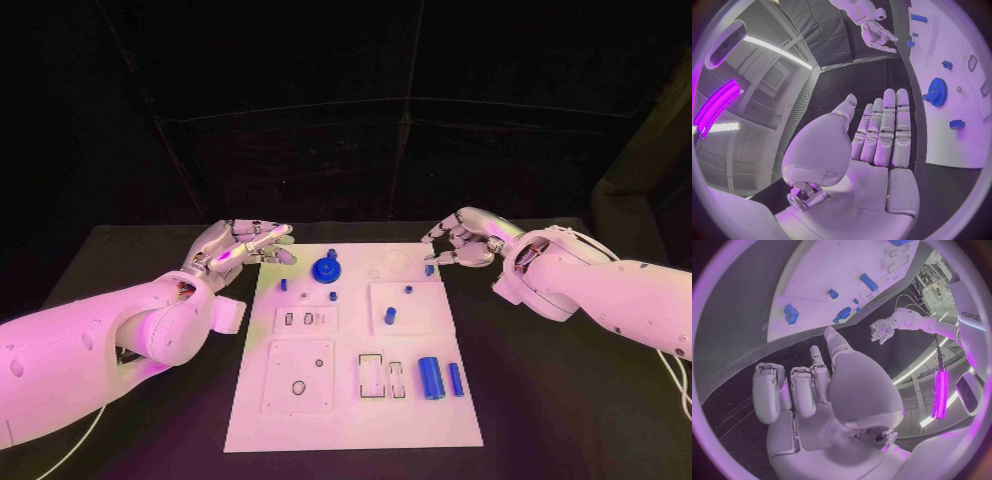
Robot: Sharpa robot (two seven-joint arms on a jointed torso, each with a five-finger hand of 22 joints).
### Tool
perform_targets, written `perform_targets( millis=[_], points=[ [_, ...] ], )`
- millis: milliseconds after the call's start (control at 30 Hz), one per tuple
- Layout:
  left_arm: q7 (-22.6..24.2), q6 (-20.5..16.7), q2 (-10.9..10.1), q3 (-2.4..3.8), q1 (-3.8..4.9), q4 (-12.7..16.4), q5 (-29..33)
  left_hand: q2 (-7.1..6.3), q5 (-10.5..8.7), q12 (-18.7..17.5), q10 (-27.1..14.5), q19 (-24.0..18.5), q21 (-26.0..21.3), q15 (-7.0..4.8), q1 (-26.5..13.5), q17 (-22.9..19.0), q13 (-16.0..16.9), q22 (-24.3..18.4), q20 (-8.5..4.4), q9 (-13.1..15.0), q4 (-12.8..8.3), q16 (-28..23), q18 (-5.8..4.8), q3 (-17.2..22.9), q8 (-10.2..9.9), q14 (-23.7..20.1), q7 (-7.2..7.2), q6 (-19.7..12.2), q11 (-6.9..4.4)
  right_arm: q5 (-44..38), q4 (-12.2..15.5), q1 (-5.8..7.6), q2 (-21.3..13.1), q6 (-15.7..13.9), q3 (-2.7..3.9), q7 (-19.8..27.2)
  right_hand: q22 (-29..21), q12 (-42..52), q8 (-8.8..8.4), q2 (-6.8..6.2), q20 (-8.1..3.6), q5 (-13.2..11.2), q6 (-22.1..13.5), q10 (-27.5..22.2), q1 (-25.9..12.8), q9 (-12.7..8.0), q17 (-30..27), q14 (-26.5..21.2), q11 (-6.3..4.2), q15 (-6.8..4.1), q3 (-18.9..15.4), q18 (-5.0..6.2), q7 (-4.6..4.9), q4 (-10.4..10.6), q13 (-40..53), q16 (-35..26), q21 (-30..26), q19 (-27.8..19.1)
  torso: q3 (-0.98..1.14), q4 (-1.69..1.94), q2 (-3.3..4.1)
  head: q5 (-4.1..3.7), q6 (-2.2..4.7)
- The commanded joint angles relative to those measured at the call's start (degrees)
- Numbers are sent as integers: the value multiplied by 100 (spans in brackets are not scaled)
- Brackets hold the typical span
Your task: Assemble the parts on the task board
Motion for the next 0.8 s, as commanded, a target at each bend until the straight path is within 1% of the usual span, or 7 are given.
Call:
perform_targets(
  millis=[33,67,133,233,500,667,800],
  points=[
    [10,89,21,4,9,-13,-24,32,34,-15,43,33,-37,-25,29,11,7,-7,0,5,-38,-39,83,-10,-19,13,4,54,6,351,-68,-1,-74,133,0,433,705,-30,-56,19,-25,-82,-64,-23,37,-15,860,469,45,-2,-21,-51,35,-39,594,4,25,254,8,4,10,-51,6],
    [4,91,25,4,9,-18,-24,32,34,-15,43,33,-37,-25,29,11,7,-7,0,5,-38,-39,83,-10,-19,13,4,54,6,345,-100,-7,-96,135,0,434,709,-34,-64,20,-21,-92,-80,-25,38,-19,866,470,51,4,-23,-52,41,-44,590,6,26,256,10,4,11,-55,4],
    [-5,94,31,4,8,-27,-24,29,34,-17,47,34,-38,-25,28,14,7,-8,0,4,-40,-41,83,-11,-23,13,8,52,6,307,-165,-26,-125,136,0,424,713,-40,-82,20,-11,-98,-119,-28,44,-25,876,472,62,14,-30,-52,52,-58,586,10,28,257,-3,15,14,-69,-11],
    [-11,98,41,4,8,-42,-24,27,34,-19,49,34,-38,-25,28,16,7,-8,-1,3,-41,-42,83,-11,-26,13,11,50,8,180,-273,-91,-125,150,0,391,706,-57,-113,11,0,-103,-187,-41,46,-32,880,473,75,28,-46,-50,63,-76,572,10,24,254,-12,21,13,-85,-44],
    [-7,110,73,4,7,-69,-24,22,34,-32,48,36,-41,-23,30,24,5,-11,-2,-2,-47,-47,81,-11,-39,12,18,41,13,-39,-521,-283,22,161,0,414,714,-90,-171,7,14,-103,-339,-68,58,-38,902,477,91,44,-73,-51,81,-116,544,18,27,256,-12,35,11,-87,-84],
    [-4,113,83,3,6,-81,-24,21,34,-37,45,37,-42,-23,31,27,4,-12,-2,-3,-49,-48,81,-11,-43,12,20,38,16,-89,-589,-368,100,190,0,438,717,-90,-175,8,15,-101,-352,-67,59,-39,911,479,94,46,-75,-52,84,-118,545,21,29,257,-13,41,10,-85,-101],
    [-5,111,81,3,6,-86,-24,21,34,-42,42,37,-43,-22,32,30,2,-12,-2,-5,-51,-50,80,-10,-47,12,21,36,17,-103,-624,-423,142,155,1,447,718,-86,-176,12,16,-100,-356,-64,60,-38,915,480,95,47,-73,-52,85,-119,548,22,29,257,-15,30,6,-63,-107]
  ],
)
